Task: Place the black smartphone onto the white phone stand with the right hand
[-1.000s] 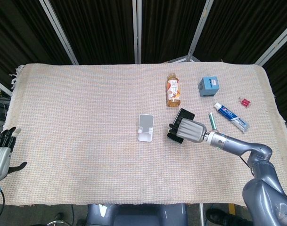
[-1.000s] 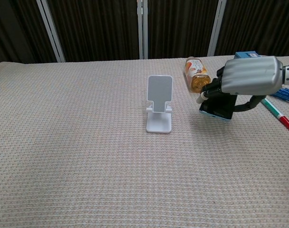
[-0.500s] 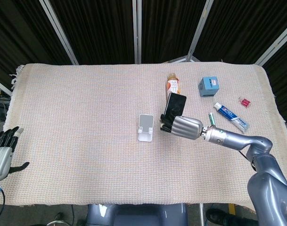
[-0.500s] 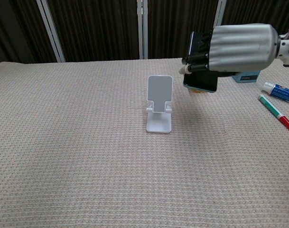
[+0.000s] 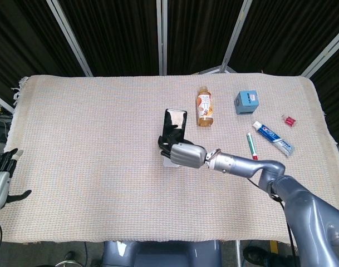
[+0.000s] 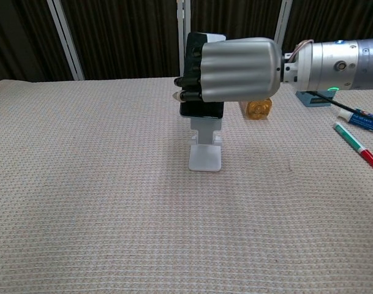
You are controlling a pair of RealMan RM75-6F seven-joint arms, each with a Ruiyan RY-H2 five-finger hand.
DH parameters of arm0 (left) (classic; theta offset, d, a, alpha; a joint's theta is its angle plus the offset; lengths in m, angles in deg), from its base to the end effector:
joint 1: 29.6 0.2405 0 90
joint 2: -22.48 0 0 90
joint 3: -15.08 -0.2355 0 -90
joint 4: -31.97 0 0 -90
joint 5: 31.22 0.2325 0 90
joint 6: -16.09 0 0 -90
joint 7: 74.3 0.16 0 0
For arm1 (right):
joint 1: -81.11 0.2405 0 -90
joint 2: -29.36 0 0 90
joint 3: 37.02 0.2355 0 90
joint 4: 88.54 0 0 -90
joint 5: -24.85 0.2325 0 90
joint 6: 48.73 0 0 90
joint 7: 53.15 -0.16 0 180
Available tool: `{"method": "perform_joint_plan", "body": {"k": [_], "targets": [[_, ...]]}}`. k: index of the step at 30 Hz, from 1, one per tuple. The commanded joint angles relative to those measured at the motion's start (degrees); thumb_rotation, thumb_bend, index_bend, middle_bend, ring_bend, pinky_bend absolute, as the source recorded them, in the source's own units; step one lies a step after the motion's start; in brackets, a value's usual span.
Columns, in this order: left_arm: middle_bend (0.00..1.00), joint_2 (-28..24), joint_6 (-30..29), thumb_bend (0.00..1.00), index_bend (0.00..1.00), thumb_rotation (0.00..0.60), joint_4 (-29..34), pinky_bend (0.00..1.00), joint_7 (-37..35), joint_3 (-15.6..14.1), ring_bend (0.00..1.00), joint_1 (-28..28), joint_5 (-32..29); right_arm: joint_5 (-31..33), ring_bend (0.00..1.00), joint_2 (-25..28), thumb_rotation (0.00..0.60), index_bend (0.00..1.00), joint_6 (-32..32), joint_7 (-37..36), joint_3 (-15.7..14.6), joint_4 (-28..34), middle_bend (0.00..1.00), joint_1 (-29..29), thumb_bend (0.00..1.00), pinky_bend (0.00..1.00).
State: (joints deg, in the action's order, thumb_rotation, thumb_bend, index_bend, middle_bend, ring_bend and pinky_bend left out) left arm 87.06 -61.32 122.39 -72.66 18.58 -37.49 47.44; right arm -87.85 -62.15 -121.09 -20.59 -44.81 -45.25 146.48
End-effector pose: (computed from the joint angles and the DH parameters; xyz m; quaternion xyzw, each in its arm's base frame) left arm -0.3228 0.2155 0.1211 -0.5952 -0.4212 -0.3341 0.5973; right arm -0.0661 -0.4019 -0.0223 0.7765 0.4377 0.2871 0.3507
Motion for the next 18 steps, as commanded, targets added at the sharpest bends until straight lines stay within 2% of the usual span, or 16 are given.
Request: {"method": "perform_joint_plan", "body": {"k": [1,6,10,18], "targets": [[0.0,-0.3,0.2,0.0,0.0,0.6,-0.3,0.0,-0.7,0.0,0.0,0.0,-0.2,1.7,0.56,0.3,0.6,0.58,7.8,8.4,2.3,6.1,0.58,2.1,0.28,0.52],[0.0,-0.6,0.0,0.0,0.0,0.6,-0.4,0.0,-1.6,0.1,0.0,0.1,-0.1,3.2,0.56,-0.1,0.6,0.58,11.9,13.1,3.6,8.2,0.58,1.8,0.28,0.52],[0.0,-0.6,0.2,0.0,0.0,0.6,-0.5,0.0,-1.8,0.1,0.0,0.1,-0.3,3.3,0.56,-0.4,0.6,0.58,12.5,15.1,3.8,8.5,0.58,1.3,0.28,0.52],[0.0,-0.4,0.5,0.0,0.0,0.6,-0.5,0.0,-1.4,0.2,0.0,-0.1,-0.6,3.4,0.56,-1.9,0.6,0.58,13.9,16.0,3.9,7.5,0.57,0.4,0.28,0.52]]}}
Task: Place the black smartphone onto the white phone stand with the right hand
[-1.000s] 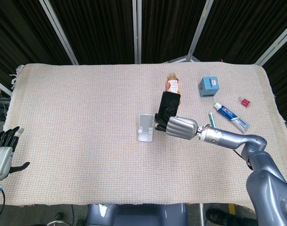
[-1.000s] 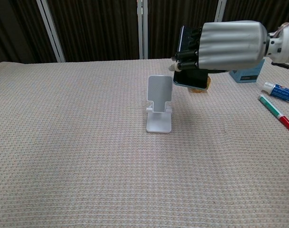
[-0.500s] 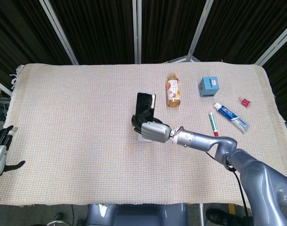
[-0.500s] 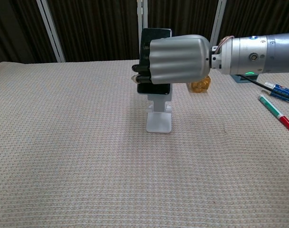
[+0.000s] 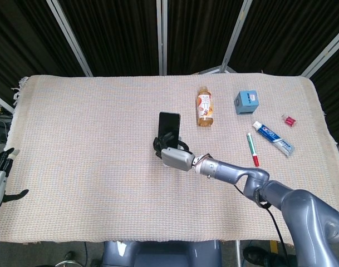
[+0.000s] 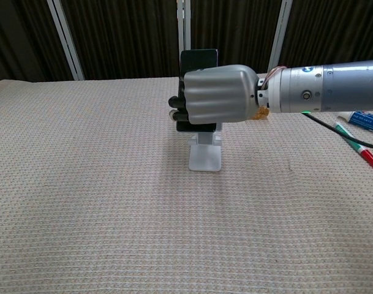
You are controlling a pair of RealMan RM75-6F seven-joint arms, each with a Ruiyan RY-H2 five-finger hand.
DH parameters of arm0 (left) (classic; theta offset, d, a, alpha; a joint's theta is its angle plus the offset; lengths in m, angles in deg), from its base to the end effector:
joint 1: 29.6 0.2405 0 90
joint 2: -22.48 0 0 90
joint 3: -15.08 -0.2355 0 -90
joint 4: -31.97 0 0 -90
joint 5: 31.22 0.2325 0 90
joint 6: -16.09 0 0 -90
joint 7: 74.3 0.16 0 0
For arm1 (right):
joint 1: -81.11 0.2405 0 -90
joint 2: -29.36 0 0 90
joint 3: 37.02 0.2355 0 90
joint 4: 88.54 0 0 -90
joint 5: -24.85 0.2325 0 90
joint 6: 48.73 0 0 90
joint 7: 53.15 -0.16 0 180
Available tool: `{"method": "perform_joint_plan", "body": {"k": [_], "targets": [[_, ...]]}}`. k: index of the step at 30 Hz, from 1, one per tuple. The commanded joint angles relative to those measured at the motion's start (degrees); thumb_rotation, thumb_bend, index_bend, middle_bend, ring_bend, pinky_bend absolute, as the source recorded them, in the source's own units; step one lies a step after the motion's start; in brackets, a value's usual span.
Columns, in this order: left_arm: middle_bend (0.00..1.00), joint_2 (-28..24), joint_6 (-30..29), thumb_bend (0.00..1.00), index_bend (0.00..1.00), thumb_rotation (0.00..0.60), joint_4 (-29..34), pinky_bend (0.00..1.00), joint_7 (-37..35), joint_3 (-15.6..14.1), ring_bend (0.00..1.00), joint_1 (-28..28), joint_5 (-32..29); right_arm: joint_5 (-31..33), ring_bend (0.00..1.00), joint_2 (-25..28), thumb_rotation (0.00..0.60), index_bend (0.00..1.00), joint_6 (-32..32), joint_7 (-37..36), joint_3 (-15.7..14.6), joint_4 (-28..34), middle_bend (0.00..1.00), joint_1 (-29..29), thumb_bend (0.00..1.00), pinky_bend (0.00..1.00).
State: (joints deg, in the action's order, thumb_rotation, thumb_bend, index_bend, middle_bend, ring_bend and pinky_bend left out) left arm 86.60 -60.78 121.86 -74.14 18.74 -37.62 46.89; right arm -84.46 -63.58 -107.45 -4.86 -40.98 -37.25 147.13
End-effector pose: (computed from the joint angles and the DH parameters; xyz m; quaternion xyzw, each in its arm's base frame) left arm -0.3270 0.2171 0.1250 -0.5900 -0.4272 -0.3347 0.5979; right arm -0.0552 -0.3941 -0.0623 0.7749 0.4689 0.2087 0.3689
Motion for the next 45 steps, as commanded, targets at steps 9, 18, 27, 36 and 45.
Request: {"method": "perform_joint_plan", "body": {"k": [9,18,27,36,45], "targets": [[0.0,0.2,-0.1,0.0,0.0,0.6,-0.1,0.0,0.7,0.0,0.0,0.0,-0.3,0.6,0.56,-2.6,0.6,0.57,0.3,1.9,0.7,-4.6,0.57,-1.4,0.28,0.52],[0.0,0.7,0.6,0.0,0.0,0.6,-0.7,0.0,1.2,0.1,0.0,-0.3,-0.8,-0.8,0.56,-6.1,0.6,0.57,-4.6,3.1,-0.1,-10.7,0.57,-4.0,0.28,0.52],[0.0,1.0,0.6,0.0,0.0,0.6,-0.8,0.0,1.8,0.0,0.0,-0.4,-0.9,-1.8,0.56,-9.0,0.6,0.56,-7.2,2.6,-1.5,-14.9,0.56,-6.0,0.28,0.52],[0.0,1.1,0.6,0.0,0.0,0.6,-0.8,0.0,2.0,0.0,0.0,-0.4,-1.1,-1.6,0.56,-11.1,0.6,0.54,-7.9,2.8,-1.9,-18.1,0.54,-7.2,0.28,0.51],[0.0,1.4,0.9,0.0,0.0,0.6,-0.8,0.0,2.6,0.0,0.0,-0.5,-1.5,-1.1,0.48,-11.9,0.6,0.04,-9.2,2.3,-1.9,-19.3,0.28,-8.2,0.25,0.44]]}}
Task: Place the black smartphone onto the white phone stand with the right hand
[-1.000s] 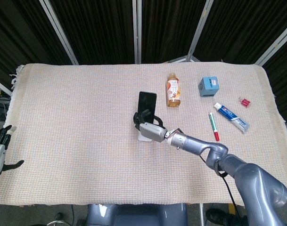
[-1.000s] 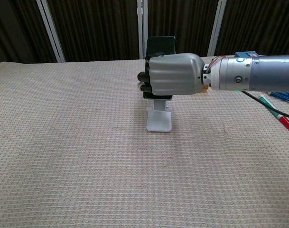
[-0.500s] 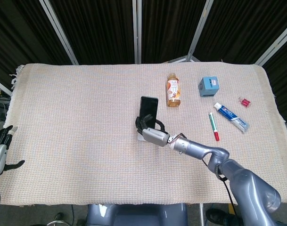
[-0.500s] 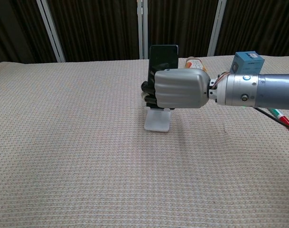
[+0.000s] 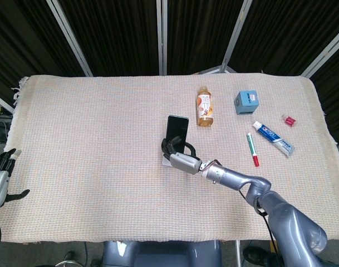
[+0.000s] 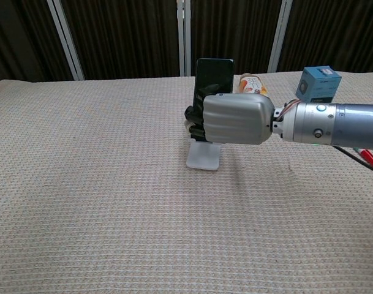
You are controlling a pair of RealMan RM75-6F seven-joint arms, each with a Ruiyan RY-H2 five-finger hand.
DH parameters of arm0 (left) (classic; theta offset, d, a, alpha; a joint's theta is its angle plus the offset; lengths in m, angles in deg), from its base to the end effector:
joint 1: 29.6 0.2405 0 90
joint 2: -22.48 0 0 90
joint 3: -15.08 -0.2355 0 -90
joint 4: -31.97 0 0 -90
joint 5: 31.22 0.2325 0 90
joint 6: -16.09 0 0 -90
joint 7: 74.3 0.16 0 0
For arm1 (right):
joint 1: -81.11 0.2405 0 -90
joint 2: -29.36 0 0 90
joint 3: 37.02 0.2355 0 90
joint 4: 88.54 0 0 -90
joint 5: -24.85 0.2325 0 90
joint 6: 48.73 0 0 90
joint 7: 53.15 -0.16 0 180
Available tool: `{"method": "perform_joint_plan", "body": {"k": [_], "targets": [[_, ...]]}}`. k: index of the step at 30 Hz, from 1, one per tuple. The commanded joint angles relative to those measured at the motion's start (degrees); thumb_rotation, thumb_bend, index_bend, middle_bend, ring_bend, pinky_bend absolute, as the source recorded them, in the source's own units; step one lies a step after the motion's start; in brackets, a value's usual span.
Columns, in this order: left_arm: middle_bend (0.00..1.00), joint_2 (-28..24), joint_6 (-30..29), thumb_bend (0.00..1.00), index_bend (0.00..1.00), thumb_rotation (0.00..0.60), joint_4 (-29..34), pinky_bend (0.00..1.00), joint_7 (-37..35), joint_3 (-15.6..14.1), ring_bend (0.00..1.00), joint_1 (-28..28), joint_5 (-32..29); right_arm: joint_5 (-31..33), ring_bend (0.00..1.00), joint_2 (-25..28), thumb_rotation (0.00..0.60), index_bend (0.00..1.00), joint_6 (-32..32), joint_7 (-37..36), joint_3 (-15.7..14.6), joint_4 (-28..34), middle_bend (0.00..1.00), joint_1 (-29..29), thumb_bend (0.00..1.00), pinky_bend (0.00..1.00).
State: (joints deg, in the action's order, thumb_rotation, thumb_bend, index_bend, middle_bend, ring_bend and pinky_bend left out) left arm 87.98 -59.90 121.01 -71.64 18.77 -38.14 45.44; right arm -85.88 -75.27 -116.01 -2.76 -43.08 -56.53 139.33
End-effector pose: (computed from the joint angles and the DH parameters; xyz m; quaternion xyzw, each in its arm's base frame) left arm -0.3300 0.2196 0.1180 -0.5937 -0.4252 -0.3186 0.6043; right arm -0.1059 -0.3914 -0.0818 0.7461 0.4885 0.1885 0.4114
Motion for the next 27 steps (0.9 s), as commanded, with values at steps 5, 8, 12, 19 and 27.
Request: {"method": "perform_joint_plan", "body": {"k": [5,8,12,19,27], "targets": [[0.0,0.0,-0.1,0.0,0.0,0.6,0.3,0.0,0.1,-0.1,0.0,0.0,0.2,0.9,0.47,-0.1,0.6,0.0,-1.5,1.1,0.9,0.3,0.24,-0.7,0.25,0.43],[0.0,-0.2,-0.5,0.0,0.0,0.6,0.5,0.0,-0.1,-0.1,0.0,0.1,0.5,1.4,0.47,0.6,0.6,0.0,-2.1,1.6,1.3,1.4,0.24,-1.1,0.25,0.43],[0.0,-0.4,-0.9,0.0,0.0,0.6,1.0,0.0,-0.2,-0.3,0.0,0.3,1.1,1.6,0.47,2.6,0.6,0.0,-3.7,2.3,1.7,4.1,0.24,-1.7,0.25,0.44],[0.0,-0.9,-2.2,0.0,0.0,0.6,1.8,0.0,-0.6,-0.6,0.0,0.7,2.6,1.9,0.47,8.7,0.6,0.0,-7.1,4.9,2.4,12.4,0.24,-3.5,0.25,0.44],[0.0,-2.0,-4.8,0.0,0.0,0.6,2.9,0.0,-2.0,-1.2,0.0,1.6,5.3,5.4,0.47,20.7,0.6,0.0,-12.8,7.5,5.1,29.6,0.24,-9.5,0.25,0.43]]}}
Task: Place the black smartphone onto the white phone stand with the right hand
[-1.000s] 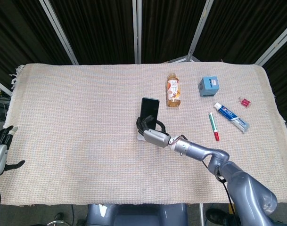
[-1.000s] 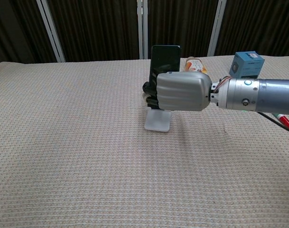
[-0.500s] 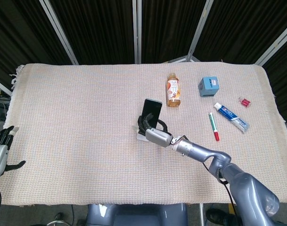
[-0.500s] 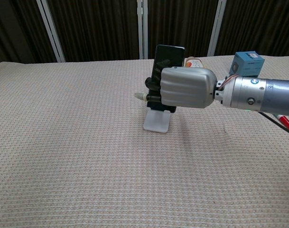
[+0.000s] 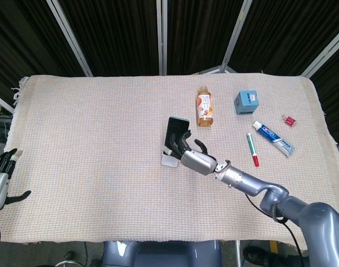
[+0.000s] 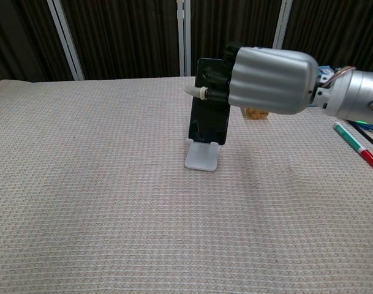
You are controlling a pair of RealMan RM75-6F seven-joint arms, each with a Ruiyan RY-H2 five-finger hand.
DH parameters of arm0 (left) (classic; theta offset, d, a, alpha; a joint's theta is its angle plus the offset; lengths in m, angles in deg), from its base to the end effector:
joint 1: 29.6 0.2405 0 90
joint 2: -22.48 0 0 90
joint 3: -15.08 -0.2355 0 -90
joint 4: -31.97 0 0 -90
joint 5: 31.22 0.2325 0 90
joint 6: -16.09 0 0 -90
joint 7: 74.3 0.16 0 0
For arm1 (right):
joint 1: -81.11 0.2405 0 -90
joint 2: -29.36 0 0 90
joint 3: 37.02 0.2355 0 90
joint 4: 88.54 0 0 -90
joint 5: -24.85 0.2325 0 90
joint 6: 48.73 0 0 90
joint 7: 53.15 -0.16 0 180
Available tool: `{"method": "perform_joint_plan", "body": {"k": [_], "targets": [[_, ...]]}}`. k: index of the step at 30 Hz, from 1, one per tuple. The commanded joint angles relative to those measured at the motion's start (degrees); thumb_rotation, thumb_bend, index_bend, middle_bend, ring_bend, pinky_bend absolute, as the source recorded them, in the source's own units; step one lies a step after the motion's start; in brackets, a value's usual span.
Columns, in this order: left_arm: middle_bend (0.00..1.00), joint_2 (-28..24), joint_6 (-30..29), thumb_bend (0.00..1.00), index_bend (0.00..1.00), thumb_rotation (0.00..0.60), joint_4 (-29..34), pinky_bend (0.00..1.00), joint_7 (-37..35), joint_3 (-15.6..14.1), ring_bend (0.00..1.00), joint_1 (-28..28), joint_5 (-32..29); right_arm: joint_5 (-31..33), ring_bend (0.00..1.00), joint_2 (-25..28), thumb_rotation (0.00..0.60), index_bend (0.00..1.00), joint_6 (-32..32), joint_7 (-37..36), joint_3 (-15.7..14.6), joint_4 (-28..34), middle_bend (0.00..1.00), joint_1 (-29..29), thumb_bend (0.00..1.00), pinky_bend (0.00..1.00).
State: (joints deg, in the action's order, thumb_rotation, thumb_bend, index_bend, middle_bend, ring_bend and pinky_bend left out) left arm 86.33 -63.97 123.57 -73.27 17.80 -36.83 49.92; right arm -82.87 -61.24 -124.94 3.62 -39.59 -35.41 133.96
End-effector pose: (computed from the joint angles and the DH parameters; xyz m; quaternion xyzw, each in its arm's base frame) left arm -0.3143 0.2091 0.1247 -0.5985 -0.4098 -0.3515 0.5918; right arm -0.1067 -0.3675 -0.0145 0.7164 0.4369 0.2522 0.4820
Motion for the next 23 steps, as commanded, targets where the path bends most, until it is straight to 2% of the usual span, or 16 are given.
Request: {"method": "perform_joint_plan", "body": {"k": [1,4,7,8,10,13,14,15,17,23], "targets": [[0.0,-0.4,-1.1,0.0,0.0,0.6,0.5,0.0,-0.6,-0.3,0.0,0.4,1.2,3.3,0.47,8.1,0.6,0.0,-4.9,0.5,1.9,10.7,0.24,-5.4,0.24,0.42],[0.0,-0.8,-2.2,0.0,0.0,0.6,0.8,0.0,-1.2,-0.6,0.0,0.8,2.5,6.6,0.47,11.9,0.6,0.0,-8.5,-3.1,2.7,16.5,0.24,-9.9,0.22,0.37],[0.0,-0.9,-3.6,0.0,0.0,0.6,0.9,0.0,-1.5,-1.0,0.0,1.3,4.1,11.3,0.44,15.4,0.6,0.0,-12.7,-9.6,3.1,22.9,0.2,-16.0,0.15,0.27],[0.0,-0.8,-4.3,0.0,0.0,0.6,0.9,0.0,-1.5,-1.2,0.0,1.4,5.0,14.9,0.41,16.7,0.6,0.0,-14.7,-13.5,3.1,26.1,0.17,-19.6,0.11,0.23],[0.0,-0.4,-5.4,0.0,0.0,0.6,0.6,0.0,-1.4,-1.3,0.0,1.7,6.0,17.8,0.34,18.8,0.6,0.0,-16.3,-17.2,2.5,31.0,0.1,-23.5,0.02,0.14],[0.0,0.0,-6.5,0.0,0.0,0.6,0.1,0.0,-1.2,-1.4,0.0,2.0,6.9,21.2,0.23,20.8,0.6,0.0,-16.7,-21.4,1.8,36.5,0.03,-27.3,0.0,0.04],[0.0,0.1,-6.9,0.0,0.0,0.6,0.1,0.0,-1.3,-1.5,0.0,2.2,7.2,22.7,0.15,21.6,0.6,0.0,-16.7,-23.0,1.3,38.6,0.01,-29.1,0.0,0.01],[0.0,0.0,-7.0,0.0,0.0,0.6,0.1,0.0,-1.4,-1.5,0.0,2.3,7.4,23.4,0.08,21.9,0.6,0.0,-16.8,-23.6,1.1,39.4,0.0,-29.9,0.0,0.0],[0.0,0.0,-7.5,0.0,0.0,0.6,0.2,0.0,-1.5,-1.7,0.0,2.5,7.7,24.5,0.01,22.6,0.6,0.0,-17.2,-25.1,0.5,40.9,0.0,-31.9,0.0,0.0],[0.0,-0.4,-9.0,0.0,0.0,0.6,0.2,0.0,-1.9,-2.0,0.0,3.3,8.7,26.3,0.0,23.1,0.6,0.0,-17.0,-30.8,-1.4,41.3,0.0,-36.9,0.0,0.0]]}}
